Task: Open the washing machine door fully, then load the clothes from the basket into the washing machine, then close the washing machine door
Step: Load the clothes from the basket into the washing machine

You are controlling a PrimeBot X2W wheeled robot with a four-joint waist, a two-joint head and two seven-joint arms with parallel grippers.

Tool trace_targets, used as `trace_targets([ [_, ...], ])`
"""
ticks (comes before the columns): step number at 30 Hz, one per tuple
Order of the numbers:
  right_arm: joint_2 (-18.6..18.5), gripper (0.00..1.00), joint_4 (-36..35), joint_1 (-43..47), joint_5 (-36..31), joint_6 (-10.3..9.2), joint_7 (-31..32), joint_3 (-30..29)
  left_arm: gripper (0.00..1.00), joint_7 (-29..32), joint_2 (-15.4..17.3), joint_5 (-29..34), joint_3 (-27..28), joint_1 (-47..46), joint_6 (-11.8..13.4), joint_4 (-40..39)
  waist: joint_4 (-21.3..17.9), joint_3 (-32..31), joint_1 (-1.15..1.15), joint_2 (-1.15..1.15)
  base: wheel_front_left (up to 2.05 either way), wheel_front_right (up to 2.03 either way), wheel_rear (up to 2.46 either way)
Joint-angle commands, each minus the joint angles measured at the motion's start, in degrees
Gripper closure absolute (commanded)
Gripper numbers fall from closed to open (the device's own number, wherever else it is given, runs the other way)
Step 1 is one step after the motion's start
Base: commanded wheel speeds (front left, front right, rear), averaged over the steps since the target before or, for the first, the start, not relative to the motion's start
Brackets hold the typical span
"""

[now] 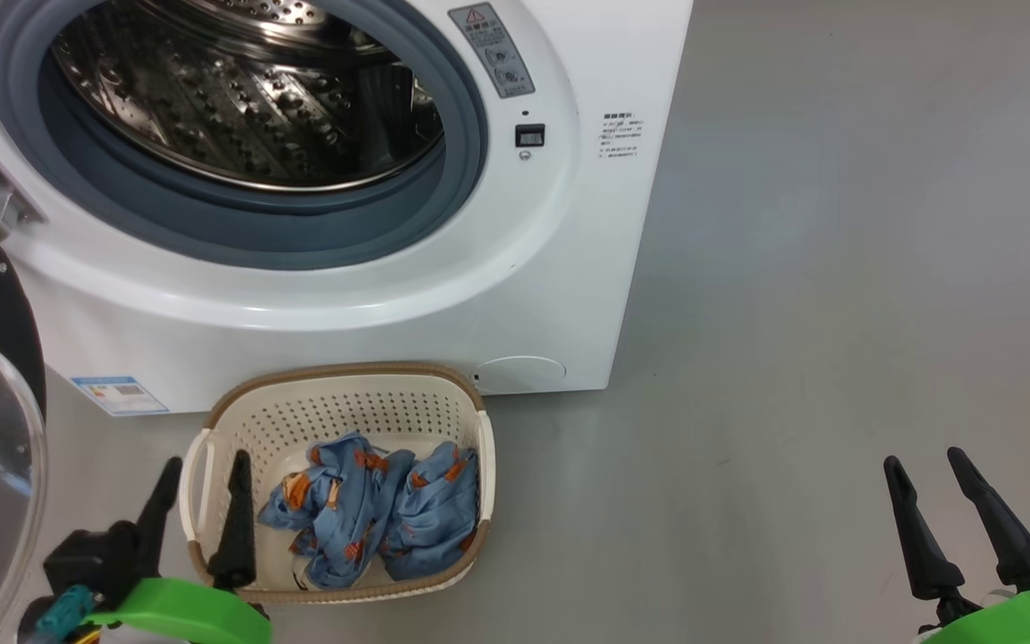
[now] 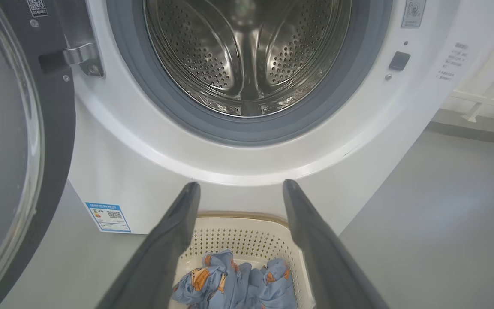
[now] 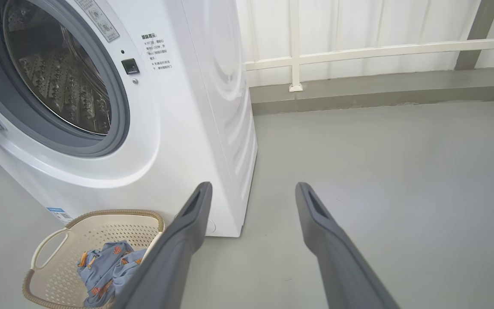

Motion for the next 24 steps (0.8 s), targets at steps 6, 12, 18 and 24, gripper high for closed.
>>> trace_targets([
  [6,-0.4,0.00,-1.7,-2.1,-0.5,0.14,-0.7,1.8,0.00,-0.4,-0.4,-0.4,-0.9,-1.7,-0.1,2.8,-0.1,1.9,0.00,0.00,0.00,0.00,0.00],
  [12,0.1,0.00,-2.5,-3.8,-0.3,0.14,-0.7,2.6,0.00,-0.4,-1.4,-0.3,-2.5,-5.2,-0.1,10.9,-0.4,5.5,0.00,0.00,0.00,0.00,0.00],
  [18,0.2,0.00,-3.1,-6.3,0.1,0.14,-0.7,3.2,0.00,-0.4,-2.0,1.4,-4.3,-12.3,-0.1,22.1,-1.1,10.4,0.00,0.00,0.00,0.00,0.00],
  [24,0.4,0.00,-3.4,-9.2,0.4,0.14,-0.7,3.7,0.00,-0.4,-2.4,3.1,-5.0,-20.4,0.0,34.1,-2.1,15.1,0.00,0.00,0.00,0.00,0.00],
])
